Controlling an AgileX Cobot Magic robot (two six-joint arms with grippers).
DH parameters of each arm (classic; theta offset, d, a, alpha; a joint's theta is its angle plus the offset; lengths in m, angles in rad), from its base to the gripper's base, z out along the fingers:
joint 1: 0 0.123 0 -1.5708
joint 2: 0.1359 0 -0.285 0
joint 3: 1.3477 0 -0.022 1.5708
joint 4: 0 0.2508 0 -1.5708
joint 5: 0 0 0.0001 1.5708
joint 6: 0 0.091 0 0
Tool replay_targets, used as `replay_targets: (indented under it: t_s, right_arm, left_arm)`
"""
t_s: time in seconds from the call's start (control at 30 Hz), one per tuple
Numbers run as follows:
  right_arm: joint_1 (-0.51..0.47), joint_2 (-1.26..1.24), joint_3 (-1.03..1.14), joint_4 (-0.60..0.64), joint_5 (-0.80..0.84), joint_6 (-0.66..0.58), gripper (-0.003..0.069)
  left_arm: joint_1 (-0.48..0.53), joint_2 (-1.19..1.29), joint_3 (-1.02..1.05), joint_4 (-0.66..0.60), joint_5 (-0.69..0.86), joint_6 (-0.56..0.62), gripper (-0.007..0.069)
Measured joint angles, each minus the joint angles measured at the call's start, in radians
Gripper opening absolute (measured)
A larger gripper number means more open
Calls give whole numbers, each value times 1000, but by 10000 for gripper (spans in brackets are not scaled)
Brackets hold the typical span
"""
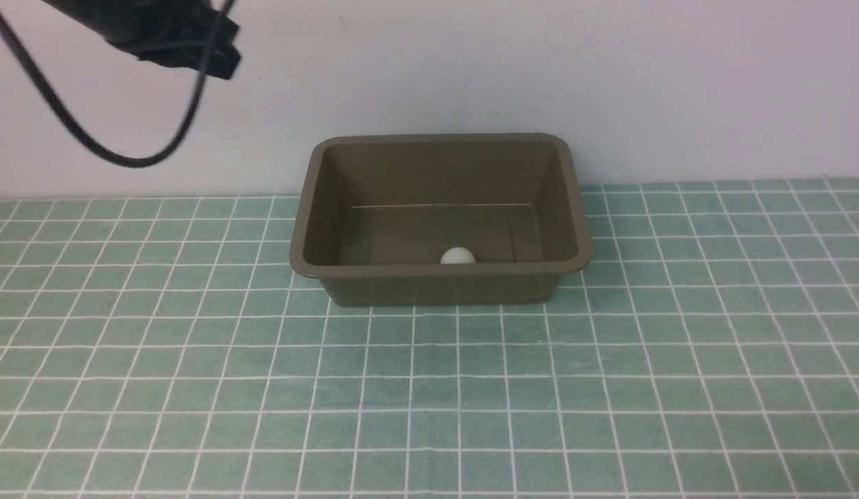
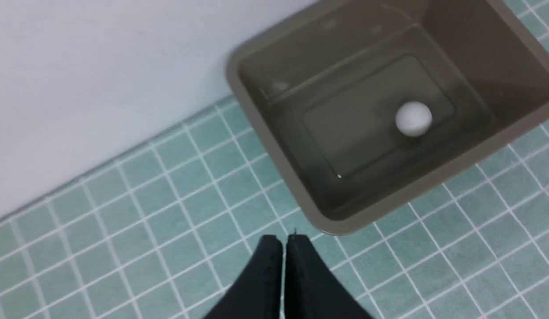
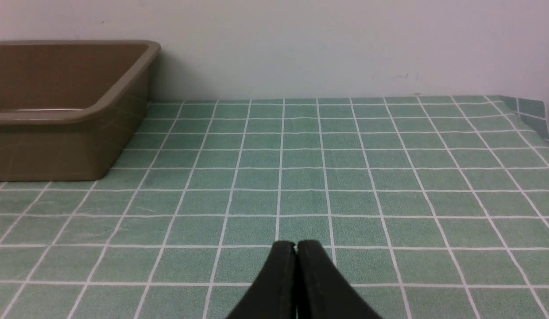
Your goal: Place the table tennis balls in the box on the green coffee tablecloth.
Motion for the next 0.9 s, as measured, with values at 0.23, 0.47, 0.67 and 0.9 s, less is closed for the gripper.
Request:
replay_targets:
  t_s: [0.23,0.47,0.67,0.9]
  right_arm:
    - [0,0,0,0,0,0,-16]
    - [0,0,0,0,0,0,-16]
    - [0,0,0,0,0,0,-16]
    - [0,0,0,0,0,0,-16]
  left_arm:
    - [18,-286,188,8,-84,-6,-4]
    - [18,-622,627,5,-374,-2,-4]
    - [19,-803,1058,0,-658,-2,-4]
    - [19,-971,1417,-150,-996,-2,-4]
